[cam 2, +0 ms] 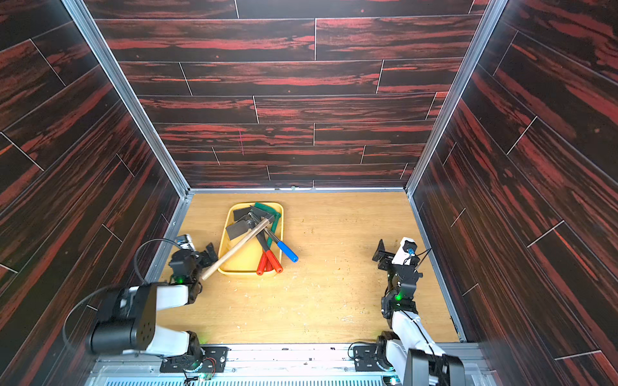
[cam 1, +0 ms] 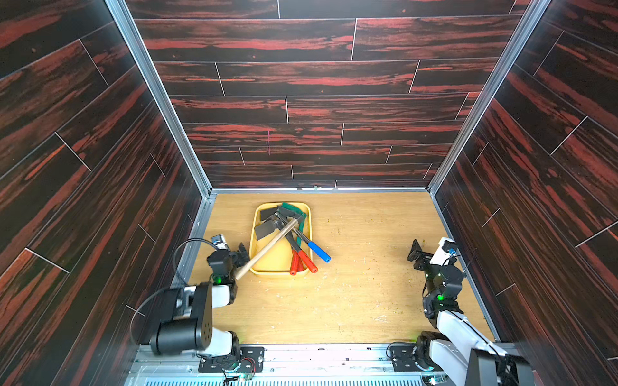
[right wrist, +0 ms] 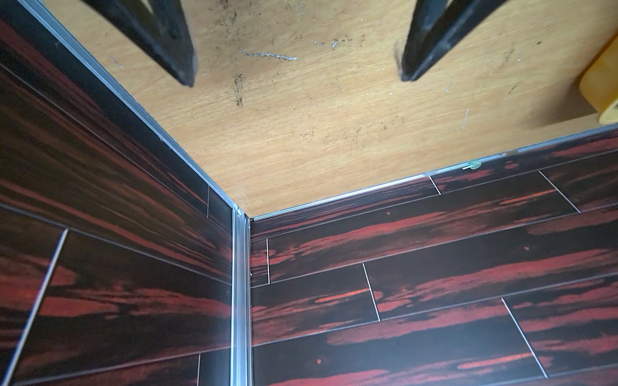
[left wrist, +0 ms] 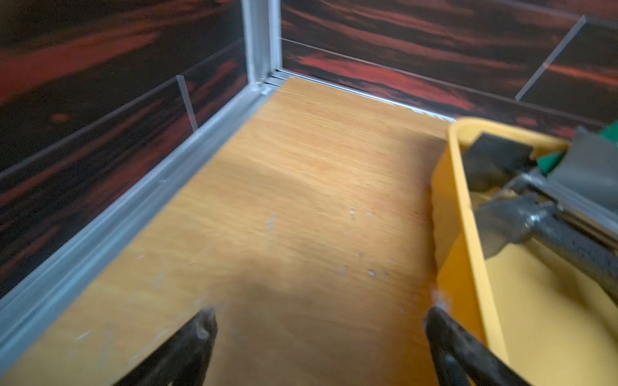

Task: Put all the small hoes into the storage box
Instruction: Reset both arms

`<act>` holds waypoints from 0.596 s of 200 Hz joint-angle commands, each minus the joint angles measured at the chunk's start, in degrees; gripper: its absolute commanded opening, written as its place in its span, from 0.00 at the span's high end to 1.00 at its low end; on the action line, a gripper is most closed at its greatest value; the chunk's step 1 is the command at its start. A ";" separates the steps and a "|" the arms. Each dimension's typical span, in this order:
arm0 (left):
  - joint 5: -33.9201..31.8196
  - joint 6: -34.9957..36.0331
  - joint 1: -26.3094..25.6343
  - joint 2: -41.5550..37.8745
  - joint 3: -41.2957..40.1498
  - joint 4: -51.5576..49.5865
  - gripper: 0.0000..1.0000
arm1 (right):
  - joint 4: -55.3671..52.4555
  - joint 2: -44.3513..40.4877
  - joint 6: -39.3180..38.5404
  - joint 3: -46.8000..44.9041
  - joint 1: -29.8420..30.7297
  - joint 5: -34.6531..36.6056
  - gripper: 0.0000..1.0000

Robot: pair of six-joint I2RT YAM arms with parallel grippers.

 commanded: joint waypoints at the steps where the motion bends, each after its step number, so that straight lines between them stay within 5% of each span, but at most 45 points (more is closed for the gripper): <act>1: -1.89 5.33 -2.44 2.31 2.74 3.10 0.00 | 6.14 5.72 -0.87 1.19 -0.18 -0.77 0.02; 17: -3.38 4.69 -2.79 0.84 5.68 -5.56 0.00 | 9.22 10.37 -0.13 2.09 -0.19 -1.72 0.02; 88: -4.02 4.28 -2.80 1.12 5.74 -5.19 0.00 | 27.14 31.88 -1.19 3.35 -0.09 -2.74 0.01; 119: -3.95 4.26 -2.79 1.11 5.82 -5.18 0.00 | 15.84 30.94 -2.32 8.20 0.40 -3.61 0.02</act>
